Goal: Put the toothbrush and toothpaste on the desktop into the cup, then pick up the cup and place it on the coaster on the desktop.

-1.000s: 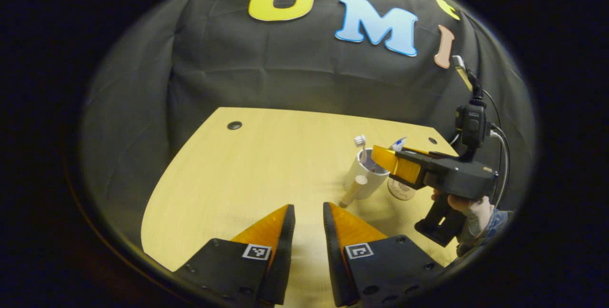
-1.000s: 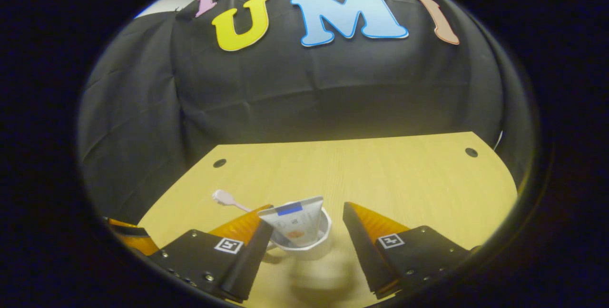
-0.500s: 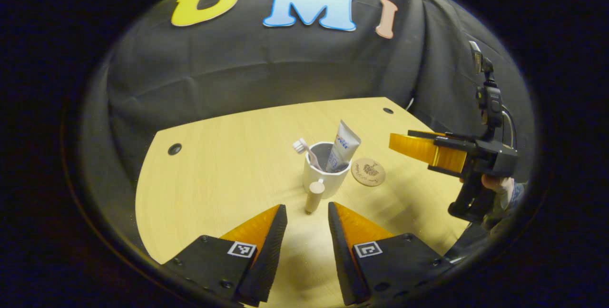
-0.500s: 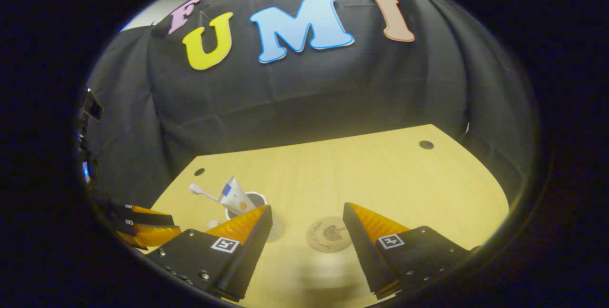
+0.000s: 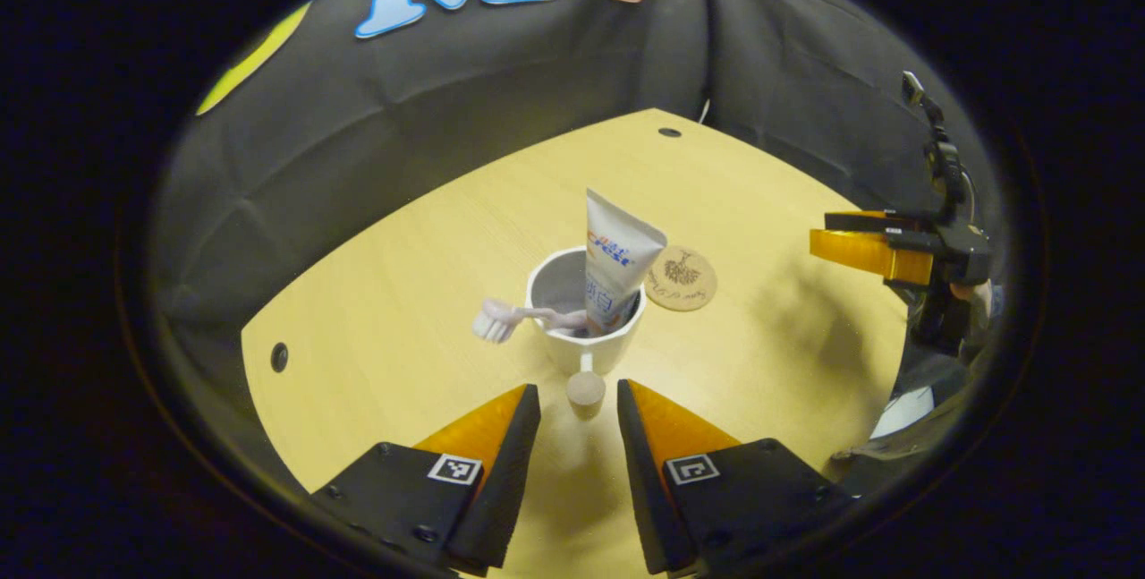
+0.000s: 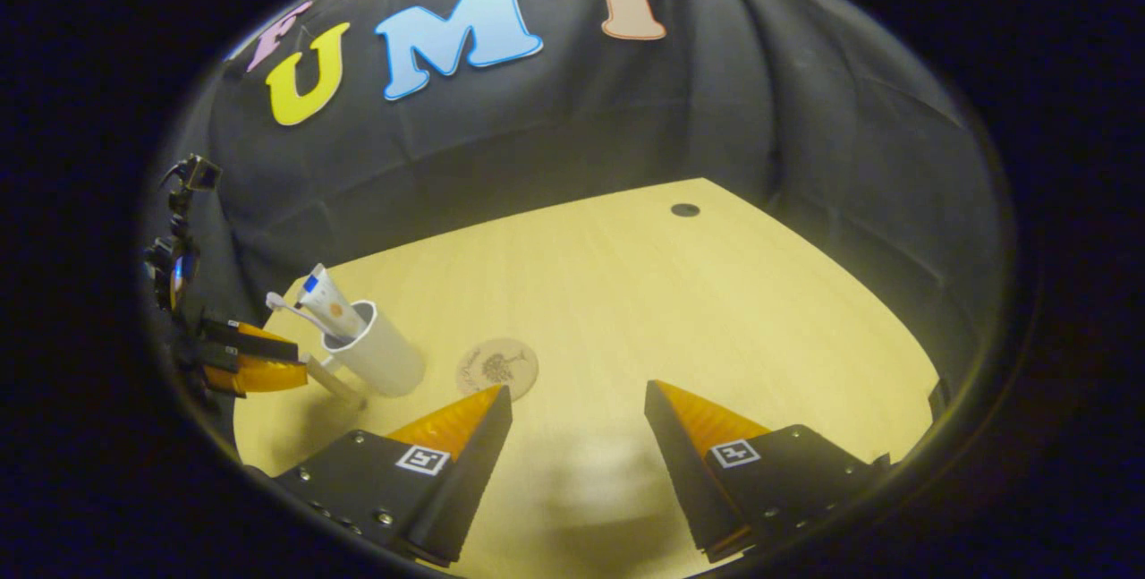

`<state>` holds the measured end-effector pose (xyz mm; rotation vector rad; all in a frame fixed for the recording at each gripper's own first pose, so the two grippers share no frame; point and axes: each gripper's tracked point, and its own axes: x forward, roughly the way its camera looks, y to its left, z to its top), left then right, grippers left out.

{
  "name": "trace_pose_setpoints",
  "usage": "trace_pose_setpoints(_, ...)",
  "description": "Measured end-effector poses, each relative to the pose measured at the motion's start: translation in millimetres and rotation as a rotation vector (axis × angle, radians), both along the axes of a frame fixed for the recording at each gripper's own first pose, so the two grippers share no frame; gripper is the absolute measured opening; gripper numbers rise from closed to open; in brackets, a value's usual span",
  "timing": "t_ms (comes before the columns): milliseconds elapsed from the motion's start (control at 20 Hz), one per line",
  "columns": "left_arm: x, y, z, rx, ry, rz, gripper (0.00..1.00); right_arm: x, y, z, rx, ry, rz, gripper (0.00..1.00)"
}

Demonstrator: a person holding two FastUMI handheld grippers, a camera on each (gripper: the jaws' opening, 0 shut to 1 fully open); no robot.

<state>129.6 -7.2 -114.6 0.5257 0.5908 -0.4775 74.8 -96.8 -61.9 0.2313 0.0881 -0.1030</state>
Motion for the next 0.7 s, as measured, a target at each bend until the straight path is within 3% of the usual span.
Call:
trace_pose_setpoints(300, 15.6, -7.1, -16.9, 0.105, 0.086, -0.076, 0.62, -7.1, -6.0, -12.1, 0.037, 0.030, -0.026, 0.90)
trace_pose_setpoints(350, 16.6, -9.9, -19.4, 0.111, 0.102, -0.080, 0.50, -6.3, -5.8, -13.4, 0.040, 0.033, -0.027, 0.90)
trace_pose_setpoints(500, 26.3, -11.4, -15.1, 0.108, 0.090, -0.050, 0.50, -6.1, -2.2, -19.5, 0.056, 0.050, -0.021, 0.90)
trace_pose_setpoints(550, 24.8, -11.6, -12.9, 0.105, 0.096, -0.051, 0.33, -5.8, -1.0, -22.3, 0.062, 0.060, -0.018, 0.90)
trace_pose_setpoints(600, 23.6, -13.1, -8.8, 0.109, 0.099, -0.056, 0.39, -5.8, 0.2, -24.8, 0.066, 0.069, -0.015, 0.90)
trace_pose_setpoints(700, 25.5, -14.6, -5.3, 0.098, 0.093, -0.052, 0.28, -3.6, 4.1, -26.1, 0.073, 0.077, -0.009, 0.90)
